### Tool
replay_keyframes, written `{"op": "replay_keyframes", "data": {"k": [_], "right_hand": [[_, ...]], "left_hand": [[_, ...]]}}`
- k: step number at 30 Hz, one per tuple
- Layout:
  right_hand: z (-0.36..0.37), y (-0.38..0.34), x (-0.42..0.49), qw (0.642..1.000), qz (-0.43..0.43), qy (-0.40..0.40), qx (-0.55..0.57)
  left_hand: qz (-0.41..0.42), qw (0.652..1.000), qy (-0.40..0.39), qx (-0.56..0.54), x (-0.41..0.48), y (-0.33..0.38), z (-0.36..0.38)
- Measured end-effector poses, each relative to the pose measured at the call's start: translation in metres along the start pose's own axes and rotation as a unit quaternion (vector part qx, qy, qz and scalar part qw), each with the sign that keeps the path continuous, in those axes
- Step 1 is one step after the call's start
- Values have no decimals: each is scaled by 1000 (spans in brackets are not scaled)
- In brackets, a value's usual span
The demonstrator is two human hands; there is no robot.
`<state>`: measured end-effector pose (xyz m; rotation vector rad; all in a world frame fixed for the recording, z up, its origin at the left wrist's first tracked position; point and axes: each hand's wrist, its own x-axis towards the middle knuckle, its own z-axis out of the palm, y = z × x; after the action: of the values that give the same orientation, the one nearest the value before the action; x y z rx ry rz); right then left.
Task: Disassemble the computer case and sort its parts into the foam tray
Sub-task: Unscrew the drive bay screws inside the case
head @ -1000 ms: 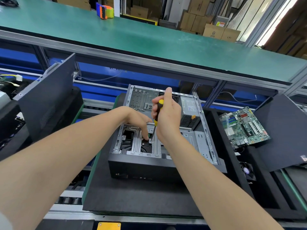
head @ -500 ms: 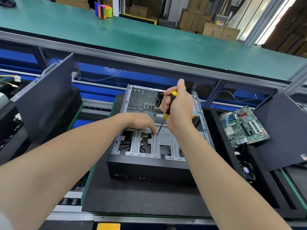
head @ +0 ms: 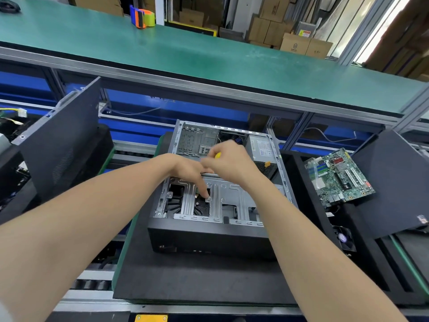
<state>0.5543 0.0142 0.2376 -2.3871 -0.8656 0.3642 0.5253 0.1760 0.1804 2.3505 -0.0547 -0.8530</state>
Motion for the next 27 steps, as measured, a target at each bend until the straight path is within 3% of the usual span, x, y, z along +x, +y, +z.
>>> {"op": "replay_keyframes", "data": {"k": [3, 6, 13, 22, 27], "right_hand": [[2, 1, -3, 976, 58, -133, -163], [6, 3, -7, 959, 62, -177, -213], [10, 0, -11, 957, 30, -189, -218], [20, -7, -8, 928, 6, -210, -309], [28, -5, -7, 942, -13, -194, -274]], "left_hand": [[9, 1000, -23, 1, 1, 1, -3], [0, 1000, -15, 17, 0, 1, -5], [-16, 999, -30, -4, -4, 3, -4], [-53, 994, 7, -100, -1, 3, 0], [-67, 987, 35, -144, 4, -5, -1]]}}
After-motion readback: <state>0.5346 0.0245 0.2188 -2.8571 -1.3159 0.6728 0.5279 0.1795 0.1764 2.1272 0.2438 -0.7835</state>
